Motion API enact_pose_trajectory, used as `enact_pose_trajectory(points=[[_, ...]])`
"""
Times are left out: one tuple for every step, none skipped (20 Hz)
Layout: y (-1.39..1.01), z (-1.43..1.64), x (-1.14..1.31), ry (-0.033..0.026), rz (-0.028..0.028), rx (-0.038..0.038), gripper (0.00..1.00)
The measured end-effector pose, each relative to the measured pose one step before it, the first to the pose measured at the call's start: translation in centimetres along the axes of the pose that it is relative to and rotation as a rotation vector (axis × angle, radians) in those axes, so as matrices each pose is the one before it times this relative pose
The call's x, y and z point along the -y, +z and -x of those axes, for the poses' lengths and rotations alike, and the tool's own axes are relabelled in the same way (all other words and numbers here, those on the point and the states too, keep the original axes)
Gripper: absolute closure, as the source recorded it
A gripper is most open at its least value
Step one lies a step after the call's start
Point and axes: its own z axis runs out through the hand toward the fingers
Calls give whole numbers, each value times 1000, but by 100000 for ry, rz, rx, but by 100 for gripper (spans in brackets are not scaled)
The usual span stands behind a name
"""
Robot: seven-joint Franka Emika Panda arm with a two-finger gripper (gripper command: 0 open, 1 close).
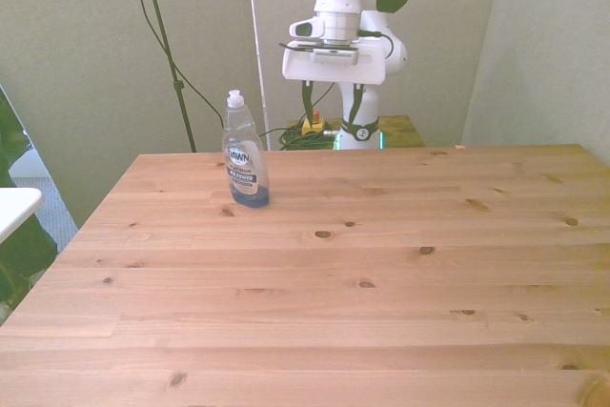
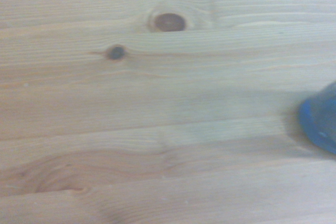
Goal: Knock down the dish soap
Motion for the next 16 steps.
enact_pose_trajectory(points=[[-52,-558,-815,1150,-264,-704,100],[-69,-538,-747,1060,-174,-897,100],[-61,-549,-685,897,267,-2041,100],[-10,-714,-914,745,201,-1338,100],[80,-525,-706,913,83,-901,100],[117,-492,-647,910,43,-838,100],[196,-520,-670,767,303,-686,100],[256,-511,-648,586,413,-609,100],[301,-560,-592,630,110,-825,100],[228,-448,-407,520,61,-718,100],[187,-444,-266,501,11,-646,100],[135,-442,-97,423,8,-639,100],[148,-422,40,265,-65,-636,100],[198,-383,222,-42,-103,-619,100],[243,-458,332,-166,-147,-646,100],[369,-449,410,-241,-56,-551,100]])
